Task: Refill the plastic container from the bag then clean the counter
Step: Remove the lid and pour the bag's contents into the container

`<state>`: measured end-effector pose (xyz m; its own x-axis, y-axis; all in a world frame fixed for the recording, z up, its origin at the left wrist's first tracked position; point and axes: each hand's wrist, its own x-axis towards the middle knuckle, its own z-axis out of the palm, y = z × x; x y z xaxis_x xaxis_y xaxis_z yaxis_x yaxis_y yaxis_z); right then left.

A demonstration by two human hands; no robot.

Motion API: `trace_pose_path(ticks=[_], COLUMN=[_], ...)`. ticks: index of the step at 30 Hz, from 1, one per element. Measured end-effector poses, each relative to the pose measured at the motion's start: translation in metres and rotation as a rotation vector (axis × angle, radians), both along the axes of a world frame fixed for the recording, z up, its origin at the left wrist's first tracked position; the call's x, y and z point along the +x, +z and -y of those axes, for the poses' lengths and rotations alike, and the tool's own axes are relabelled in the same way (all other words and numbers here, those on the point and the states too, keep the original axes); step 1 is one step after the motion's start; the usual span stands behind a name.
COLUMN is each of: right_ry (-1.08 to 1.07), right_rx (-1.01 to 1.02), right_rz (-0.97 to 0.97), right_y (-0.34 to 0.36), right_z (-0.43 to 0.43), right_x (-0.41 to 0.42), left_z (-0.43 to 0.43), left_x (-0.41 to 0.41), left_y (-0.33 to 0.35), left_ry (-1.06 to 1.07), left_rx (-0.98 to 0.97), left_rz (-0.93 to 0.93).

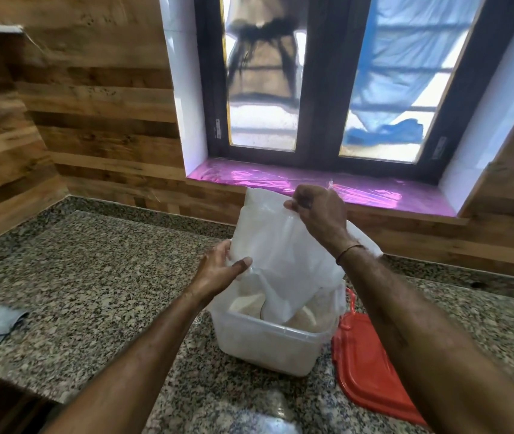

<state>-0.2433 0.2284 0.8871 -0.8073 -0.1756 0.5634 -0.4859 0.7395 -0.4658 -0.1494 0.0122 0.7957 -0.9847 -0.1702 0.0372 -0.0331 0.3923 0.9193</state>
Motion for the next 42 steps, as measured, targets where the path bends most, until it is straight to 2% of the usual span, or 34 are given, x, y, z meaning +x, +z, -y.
trace_pose_path(ticks=[2, 6, 7, 11, 15, 17, 20, 21, 23, 25, 30, 32, 42], right_ry=[-0.019, -0.036, -0.022, 0.030, 0.027, 0.014, -0.021, -0.028, -0.042, -0.045, -0.003, -0.008, -0.016], right_rx=[-0.005, 0.004, 0.016, 0.103, 0.124, 0.131, 0.083, 0.058, 0.018, 0.002, -0.001, -0.012, 0.019], right_rz=[0.005, -0.029, -0.055, -0.131, -0.173, -0.135, -0.028, 0.001, 0.034, 0.058, 0.088, 0.095, 0.119], right_y=[-0.001, -0.005, -0.006, -0.001, 0.000, -0.003, -0.002, 0.000, 0.003, 0.005, 0.005, 0.006, 0.010], right_z=[-0.005, -0.014, -0.013, -0.010, -0.011, -0.013, -0.023, -0.027, -0.032, -0.032, -0.025, -0.025, -0.033], right_x=[-0.002, 0.000, 0.002, 0.007, 0.005, 0.002, -0.005, -0.007, -0.011, -0.012, -0.010, -0.010, -0.007], left_z=[0.000, 0.000, 0.002, 0.005, 0.006, 0.010, 0.022, 0.025, 0.028, 0.026, 0.005, 0.001, -0.001], left_x=[-0.003, -0.009, -0.012, -0.022, -0.027, -0.026, -0.015, -0.011, -0.004, -0.002, -0.003, -0.003, -0.011], left_y=[0.001, 0.002, 0.002, 0.001, 0.000, -0.003, -0.009, -0.012, -0.019, -0.027, -0.025, -0.025, -0.040], left_ry=[0.069, 0.233, 0.242, 0.133, 0.198, 0.185, -0.004, -0.034, -0.025, 0.072, 0.304, 0.362, 0.376], left_rx=[-0.110, -0.475, -0.492, -0.353, -0.576, -0.500, -0.097, -0.071, -0.160, -0.254, -0.259, -0.317, -0.284], left_rz=[-0.043, -0.077, -0.069, -0.028, -0.055, -0.073, -0.072, -0.075, -0.064, -0.060, -0.090, -0.087, -0.078])
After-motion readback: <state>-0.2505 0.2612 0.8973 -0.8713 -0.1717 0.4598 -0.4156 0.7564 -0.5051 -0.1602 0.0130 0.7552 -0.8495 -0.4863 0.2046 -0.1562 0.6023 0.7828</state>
